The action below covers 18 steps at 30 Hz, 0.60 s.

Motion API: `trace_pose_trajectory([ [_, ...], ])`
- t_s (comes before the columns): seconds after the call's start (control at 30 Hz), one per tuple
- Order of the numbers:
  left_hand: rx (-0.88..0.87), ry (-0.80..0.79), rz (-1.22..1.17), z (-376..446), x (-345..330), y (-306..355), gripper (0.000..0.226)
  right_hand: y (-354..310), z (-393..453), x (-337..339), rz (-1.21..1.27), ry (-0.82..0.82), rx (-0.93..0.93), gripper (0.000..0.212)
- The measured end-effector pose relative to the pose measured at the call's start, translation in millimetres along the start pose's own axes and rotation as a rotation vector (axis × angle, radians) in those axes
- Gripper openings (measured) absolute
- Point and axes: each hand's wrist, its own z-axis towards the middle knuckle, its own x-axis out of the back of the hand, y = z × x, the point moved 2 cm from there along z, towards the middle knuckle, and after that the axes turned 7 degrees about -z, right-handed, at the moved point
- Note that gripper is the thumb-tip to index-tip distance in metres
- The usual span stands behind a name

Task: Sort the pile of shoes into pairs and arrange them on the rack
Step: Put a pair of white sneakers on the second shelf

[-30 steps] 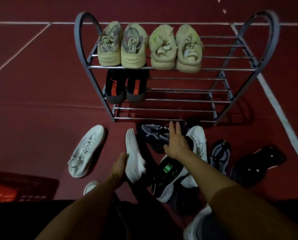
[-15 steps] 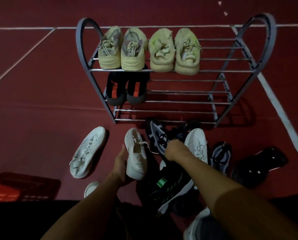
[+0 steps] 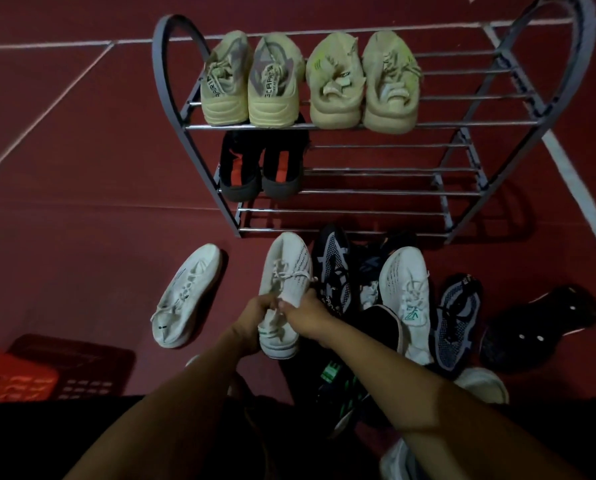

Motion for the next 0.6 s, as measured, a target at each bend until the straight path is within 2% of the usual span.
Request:
trace_pose_trajectory([
  [0.1, -0.047, -0.041, 0.091, -4, -2, 10, 0.030, 12, 6, -11, 0.218, 0.040, -0.067, 0.057],
  [0.17, -0.101, -0.010, 0.150, -8, 2, 19, 0.025, 14, 8, -11, 0.302, 0.048, -0.062, 0.058],
  [0.23, -0.173, 0.165, 0.217, 1, 23, 30, 0.026, 14, 10, -7, 0.306, 0.089, -0.042, 0.061],
  [0.27, -0.191, 0.277, 0.280, 6, 36, 35, 0.040, 13, 11, -5, 0.301, 0.095, -0.034, 0.063],
  [0.33, -0.195, 0.484, 0.566, 22, 69, 31, 0.079, 14, 14, -4, 0.294, 0.076, -0.020, 0.068],
  [0.37, -0.254, 0.550, 0.656, 31, 82, 26, 0.083, 14, 16, -4, 0.292, 0.059, -0.018, 0.071],
  [0.43, -0.449, 0.695, 0.639, 20, 84, 28, 0.070, 17, 19, -5, 0.307, 0.027, -0.031, 0.076],
  [0.47, -0.512, 0.831, 0.608, 9, 83, 33, 0.063, 19, 21, -5, 0.314, 0.024, -0.037, 0.077],
  [0.53, -0.420, 1.131, 0.585, 3, 100, 35, 0.050, 24, 25, -3, 0.312, 0.042, -0.036, 0.076],
  [0.6, -0.211, 1.190, 0.517, 7, 121, 31, 0.052, 29, 29, -1, 0.298, 0.044, -0.034, 0.074],
])
